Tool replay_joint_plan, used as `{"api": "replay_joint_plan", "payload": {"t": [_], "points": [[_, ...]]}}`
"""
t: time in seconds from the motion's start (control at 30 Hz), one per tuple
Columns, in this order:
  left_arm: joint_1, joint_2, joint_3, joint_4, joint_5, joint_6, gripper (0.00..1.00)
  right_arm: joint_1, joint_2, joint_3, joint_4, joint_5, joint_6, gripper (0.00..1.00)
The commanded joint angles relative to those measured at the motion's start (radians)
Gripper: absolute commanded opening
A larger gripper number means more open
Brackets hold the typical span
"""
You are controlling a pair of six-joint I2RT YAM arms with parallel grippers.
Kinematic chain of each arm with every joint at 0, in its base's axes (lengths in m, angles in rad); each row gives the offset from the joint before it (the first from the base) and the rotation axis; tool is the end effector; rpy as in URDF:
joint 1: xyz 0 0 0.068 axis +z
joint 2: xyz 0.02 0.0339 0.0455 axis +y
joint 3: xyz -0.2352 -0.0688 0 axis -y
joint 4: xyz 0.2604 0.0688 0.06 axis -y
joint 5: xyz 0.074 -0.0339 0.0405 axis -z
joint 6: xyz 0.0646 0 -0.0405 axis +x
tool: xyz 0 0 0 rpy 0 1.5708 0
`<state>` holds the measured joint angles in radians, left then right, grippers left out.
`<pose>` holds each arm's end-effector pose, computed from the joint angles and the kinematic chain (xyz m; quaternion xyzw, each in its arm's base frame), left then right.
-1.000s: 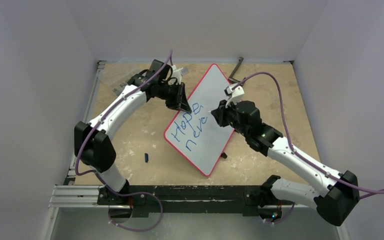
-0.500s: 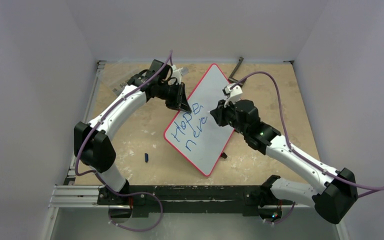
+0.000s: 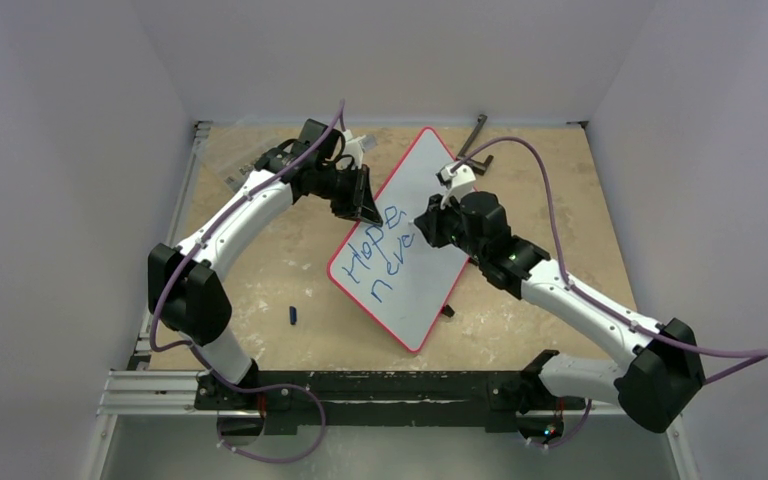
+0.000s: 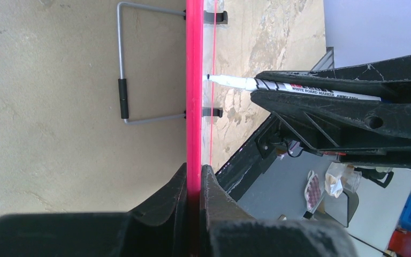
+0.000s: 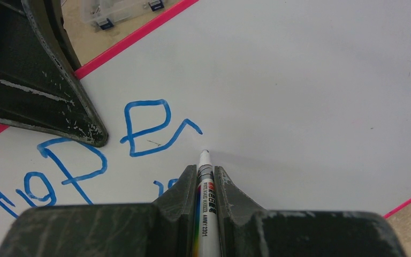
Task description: Write a sentence on the whiteboard
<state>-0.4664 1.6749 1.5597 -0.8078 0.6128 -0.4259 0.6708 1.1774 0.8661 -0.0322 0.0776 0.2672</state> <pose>0.3286 -0.2070 0.2759 0.1143 0.9017 -0.3889 0.1504 0.2588 0.1990 0.2615 -0.1419 0.8048 0.2318 0.5276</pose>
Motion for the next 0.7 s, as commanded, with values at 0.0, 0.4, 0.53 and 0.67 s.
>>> {"api": "replay_joint_plan", "payload": {"t": [0.0, 0.4, 0.53, 0.67], "points": [[0.005, -0.061, 0.03, 0.009, -0.082, 0.033, 0.0, -0.012, 0.007, 0.045, 0.052, -0.019, -0.012, 0.0], [0.006, -0.061, 0.03, 0.01, -0.081, 0.033, 0.0, -0.027, -0.013, -0.063, 0.058, -0.024, 0.008, 0.0], [0.005, -0.061, 0.03, 0.01, -0.081, 0.033, 0.0, -0.028, -0.037, -0.1, 0.055, -0.022, 0.024, 0.0], [0.005, -0.061, 0.031, 0.01, -0.08, 0.033, 0.0, -0.028, -0.064, -0.129, 0.048, -0.024, 0.04, 0.0]]}}
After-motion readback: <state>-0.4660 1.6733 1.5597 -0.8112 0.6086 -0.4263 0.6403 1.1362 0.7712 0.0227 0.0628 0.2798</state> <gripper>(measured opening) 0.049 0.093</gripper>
